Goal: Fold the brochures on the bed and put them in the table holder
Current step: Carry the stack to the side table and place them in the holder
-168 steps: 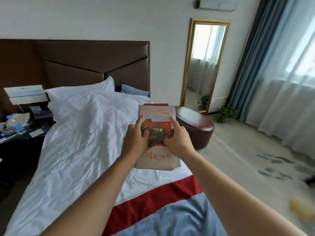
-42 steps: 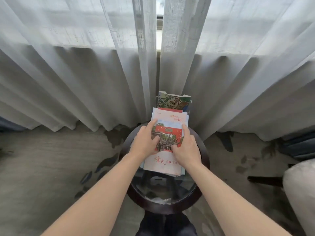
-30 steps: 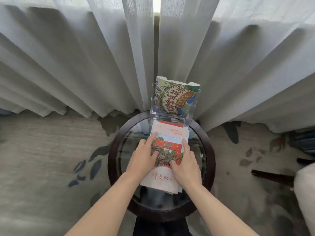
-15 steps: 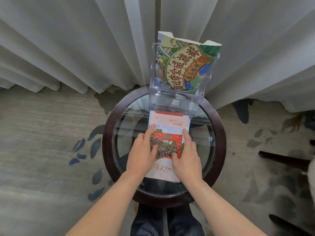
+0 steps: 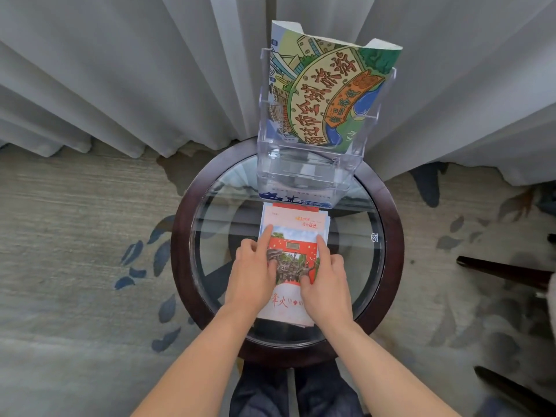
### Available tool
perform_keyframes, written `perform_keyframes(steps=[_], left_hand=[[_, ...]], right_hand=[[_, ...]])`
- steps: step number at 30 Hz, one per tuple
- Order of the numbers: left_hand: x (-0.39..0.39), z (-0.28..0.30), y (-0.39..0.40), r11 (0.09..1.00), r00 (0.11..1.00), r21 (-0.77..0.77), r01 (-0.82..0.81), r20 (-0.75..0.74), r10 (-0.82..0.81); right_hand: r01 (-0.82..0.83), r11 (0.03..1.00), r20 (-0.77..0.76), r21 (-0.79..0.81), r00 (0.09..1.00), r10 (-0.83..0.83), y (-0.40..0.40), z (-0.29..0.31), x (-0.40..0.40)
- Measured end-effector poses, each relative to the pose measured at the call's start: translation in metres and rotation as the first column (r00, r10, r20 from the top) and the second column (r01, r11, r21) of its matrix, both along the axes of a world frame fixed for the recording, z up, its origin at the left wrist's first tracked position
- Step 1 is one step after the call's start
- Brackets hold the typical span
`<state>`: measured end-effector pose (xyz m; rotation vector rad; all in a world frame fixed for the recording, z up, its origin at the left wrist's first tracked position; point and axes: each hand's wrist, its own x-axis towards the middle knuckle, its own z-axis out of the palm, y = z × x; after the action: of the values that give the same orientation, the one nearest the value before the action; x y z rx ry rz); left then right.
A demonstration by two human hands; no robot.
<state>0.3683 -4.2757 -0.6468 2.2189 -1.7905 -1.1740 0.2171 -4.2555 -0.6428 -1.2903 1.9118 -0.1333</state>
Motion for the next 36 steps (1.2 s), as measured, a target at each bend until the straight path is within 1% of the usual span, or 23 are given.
perform_keyframes(steps=[2,4,7,9,12,16,18,21,24,28,30,34,36], left_hand=[[-0.001,0.0,-0.001,0.999,1.0,-0.043,0.0,0.022,0.001],[-0.003,0.002,-0.003,0.996,0.998,-0.064,-0.055,0.014,0.056],[-0.006,0.006,-0.003,0.982,0.982,0.013,-0.186,-0.034,0.187],[-0.006,0.009,-0.003,0.972,0.973,0.071,-0.226,-0.023,0.228],[-0.008,0.01,-0.004,0.97,0.974,0.09,-0.227,0.004,0.228],[-0.012,0.01,-0.001,0.969,0.969,0.029,-0.246,0.015,0.245],[-0.014,0.009,0.005,0.972,0.972,-0.005,-0.236,-0.002,0.236],[-0.016,0.011,0.008,0.964,0.963,0.002,-0.268,-0.04,0.268],[-0.015,0.013,0.005,0.94,0.936,0.045,-0.339,-0.086,0.342],[-0.011,0.014,-0.008,0.861,0.853,0.135,-0.49,-0.128,0.505],[-0.012,0.014,-0.013,0.838,0.836,0.173,-0.518,-0.105,0.539],[-0.017,0.012,-0.014,0.87,0.876,0.114,-0.479,-0.006,0.483],[-0.017,0.013,-0.013,0.864,0.868,0.096,-0.494,-0.004,0.497]], right_hand=[[0.013,0.999,-0.022,-0.041,1.0,-0.014,0.002,-0.001,0.003],[0.063,0.995,-0.049,-0.083,0.997,-0.067,0.004,0.0,0.008],[0.143,0.985,-0.037,-0.092,0.988,-0.147,0.001,0.004,0.014],[0.185,0.981,-0.006,-0.063,0.983,-0.186,-0.004,0.006,0.017],[0.241,0.97,0.002,-0.027,0.97,-0.241,-0.009,0.007,0.019],[0.268,0.964,0.005,-0.002,0.964,-0.268,-0.011,0.008,0.02],[0.262,0.965,0.006,0.003,0.965,-0.262,-0.01,0.009,0.021],[0.275,0.961,0.001,0.02,0.961,-0.275,-0.01,0.009,0.019],[0.323,0.944,0.039,0.073,0.944,-0.326,-0.013,0.007,0.018],[0.358,0.928,0.07,0.108,0.928,-0.366,-0.015,0.007,0.015],[0.379,0.919,0.079,0.113,0.918,-0.388,-0.015,0.006,0.012],[0.411,0.902,0.109,0.13,0.898,-0.425,-0.015,0.005,0.007],[0.415,0.9,0.105,0.135,0.897,-0.429,-0.016,0.006,0.005]])
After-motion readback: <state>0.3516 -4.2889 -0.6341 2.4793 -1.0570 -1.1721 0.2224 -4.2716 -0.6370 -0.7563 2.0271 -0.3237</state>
